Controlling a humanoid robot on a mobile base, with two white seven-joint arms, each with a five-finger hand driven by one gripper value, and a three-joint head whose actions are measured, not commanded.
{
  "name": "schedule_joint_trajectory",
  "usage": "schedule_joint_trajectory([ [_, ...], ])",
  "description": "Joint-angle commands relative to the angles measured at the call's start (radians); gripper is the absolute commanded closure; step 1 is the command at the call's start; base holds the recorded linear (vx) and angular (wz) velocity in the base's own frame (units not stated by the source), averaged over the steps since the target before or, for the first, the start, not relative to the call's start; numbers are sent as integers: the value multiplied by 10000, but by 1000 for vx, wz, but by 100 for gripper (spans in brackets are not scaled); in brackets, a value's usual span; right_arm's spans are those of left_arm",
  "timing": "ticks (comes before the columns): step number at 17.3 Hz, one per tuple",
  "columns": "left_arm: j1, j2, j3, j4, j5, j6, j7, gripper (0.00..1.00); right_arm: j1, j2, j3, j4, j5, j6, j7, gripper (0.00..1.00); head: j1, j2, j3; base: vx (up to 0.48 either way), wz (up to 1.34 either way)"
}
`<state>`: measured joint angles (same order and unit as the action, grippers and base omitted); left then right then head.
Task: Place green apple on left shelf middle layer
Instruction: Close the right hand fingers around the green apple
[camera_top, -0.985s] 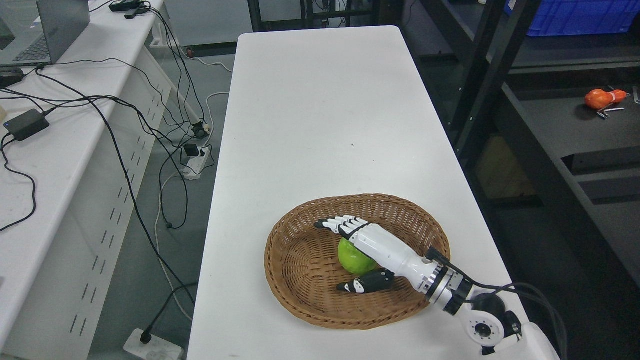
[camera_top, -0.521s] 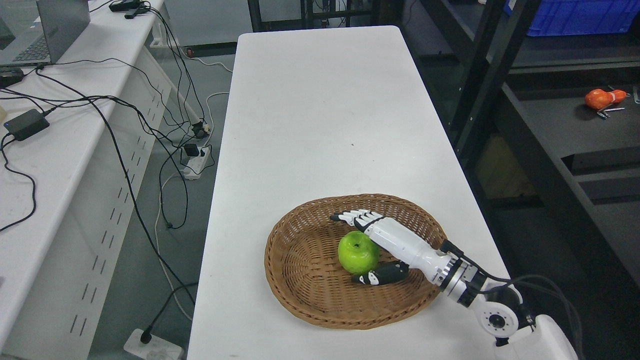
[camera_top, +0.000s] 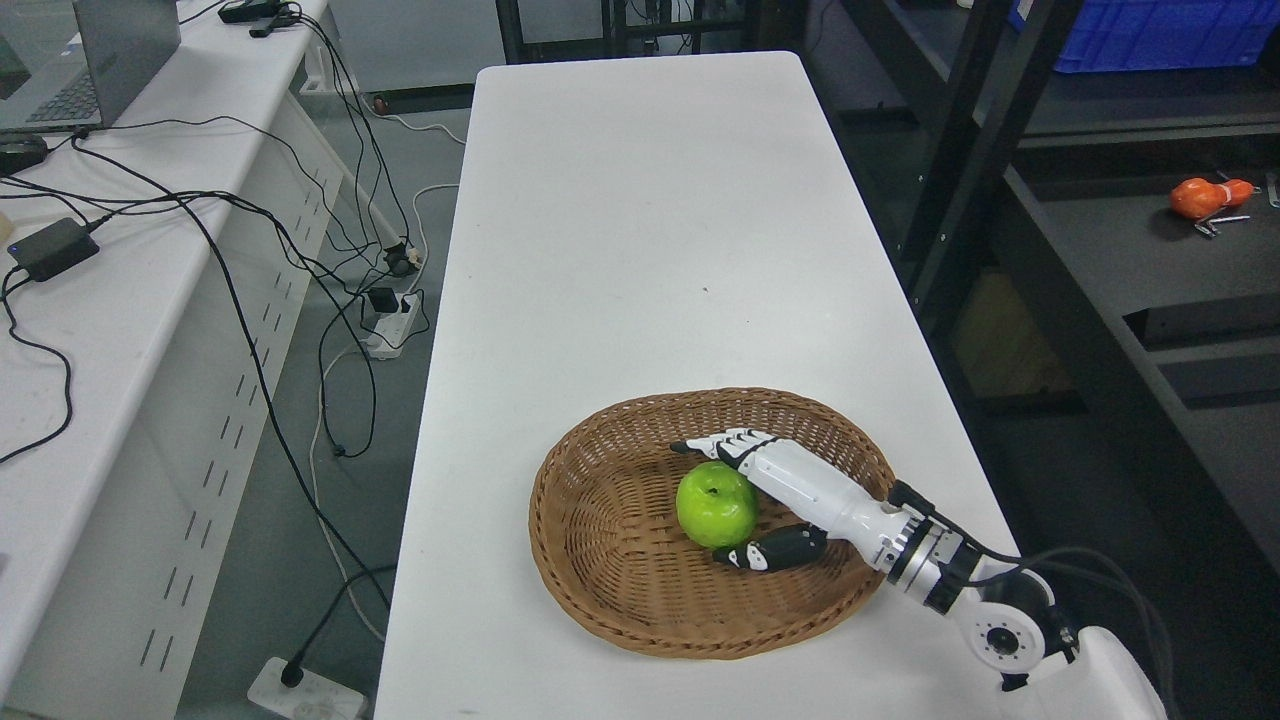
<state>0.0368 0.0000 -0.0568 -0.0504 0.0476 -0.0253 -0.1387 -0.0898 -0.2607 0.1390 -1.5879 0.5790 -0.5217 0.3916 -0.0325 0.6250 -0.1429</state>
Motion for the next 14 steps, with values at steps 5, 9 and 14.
schedule_joint_trajectory([
  [5,0,175,0,-2,-1,8,-9,0,299,-170,-40,186,-22,-673,-142,33,0,0,0,0,0],
  [9,0,175,0,-2,-1,-7,-9,0,376,-139,21,186,-6,-689,-127,33,0,0,0,0,0],
  [14,0,175,0,-2,-1,8,6,0,361,-78,-39,232,24,-613,-157,35,0,0,0,0,0],
])
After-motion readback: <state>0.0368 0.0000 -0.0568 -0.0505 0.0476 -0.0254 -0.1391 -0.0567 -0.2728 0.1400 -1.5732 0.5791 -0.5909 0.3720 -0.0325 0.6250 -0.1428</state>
